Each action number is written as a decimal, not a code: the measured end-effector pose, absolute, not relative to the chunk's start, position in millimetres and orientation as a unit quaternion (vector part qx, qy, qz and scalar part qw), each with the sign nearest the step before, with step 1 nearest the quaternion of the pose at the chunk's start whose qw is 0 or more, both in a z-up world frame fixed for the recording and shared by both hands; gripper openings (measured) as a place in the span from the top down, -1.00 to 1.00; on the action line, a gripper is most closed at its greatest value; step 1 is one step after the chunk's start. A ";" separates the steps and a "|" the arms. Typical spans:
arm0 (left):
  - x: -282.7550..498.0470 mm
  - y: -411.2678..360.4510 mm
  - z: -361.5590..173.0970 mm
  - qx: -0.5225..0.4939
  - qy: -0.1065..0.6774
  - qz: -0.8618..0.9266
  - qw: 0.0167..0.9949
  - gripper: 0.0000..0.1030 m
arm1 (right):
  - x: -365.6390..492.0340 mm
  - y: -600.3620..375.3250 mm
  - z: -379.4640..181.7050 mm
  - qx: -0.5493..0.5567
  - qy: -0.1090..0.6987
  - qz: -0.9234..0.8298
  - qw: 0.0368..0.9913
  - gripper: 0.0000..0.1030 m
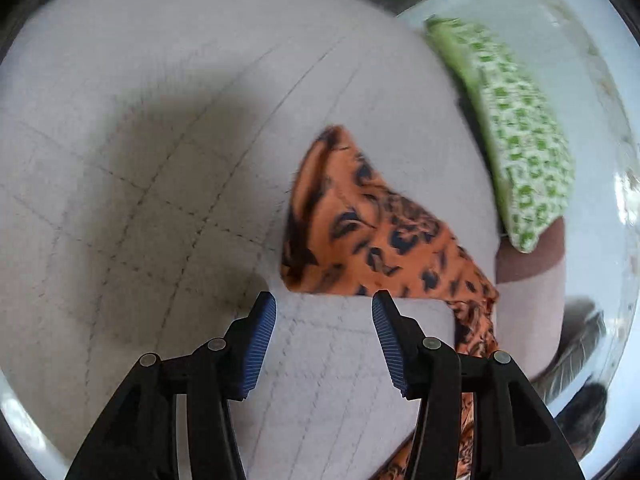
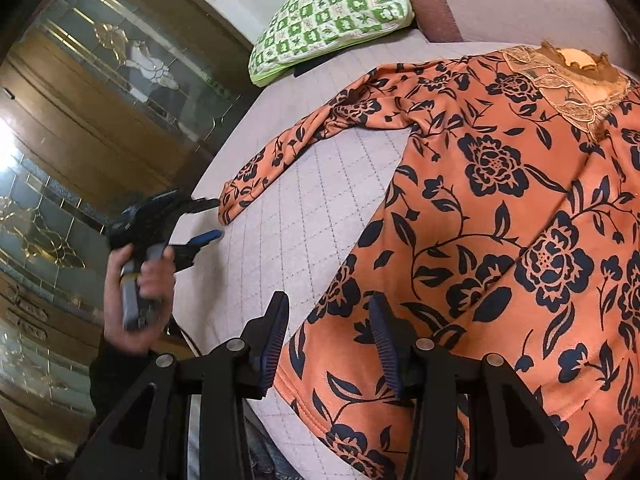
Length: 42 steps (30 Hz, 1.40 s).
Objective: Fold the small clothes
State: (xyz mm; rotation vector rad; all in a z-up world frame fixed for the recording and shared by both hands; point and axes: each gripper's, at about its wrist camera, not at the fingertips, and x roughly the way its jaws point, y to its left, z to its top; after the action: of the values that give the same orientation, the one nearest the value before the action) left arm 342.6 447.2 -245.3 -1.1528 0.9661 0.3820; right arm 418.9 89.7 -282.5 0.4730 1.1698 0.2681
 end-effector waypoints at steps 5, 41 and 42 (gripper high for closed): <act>373.1 461.1 -262.7 -0.541 0.423 0.188 0.702 0.92 | 414.5 87.0 -290.2 0.227 0.550 0.131 0.793 0.13; 430.3 135.2 -264.9 -0.362 0.563 -0.177 0.722 0.83 | 380.7 -58.9 -357.1 0.504 0.504 0.175 0.679 0.64; 424.1 133.4 -262.1 -0.353 0.568 -0.187 0.720 0.81 | 381.2 -59.2 -356.3 0.499 0.505 0.171 0.684 0.72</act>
State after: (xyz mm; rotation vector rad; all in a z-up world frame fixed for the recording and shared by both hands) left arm 424.1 133.4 -262.1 -0.7791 1.2544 -0.4124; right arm 381.2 -59.2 -356.3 1.1176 1.1315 0.3837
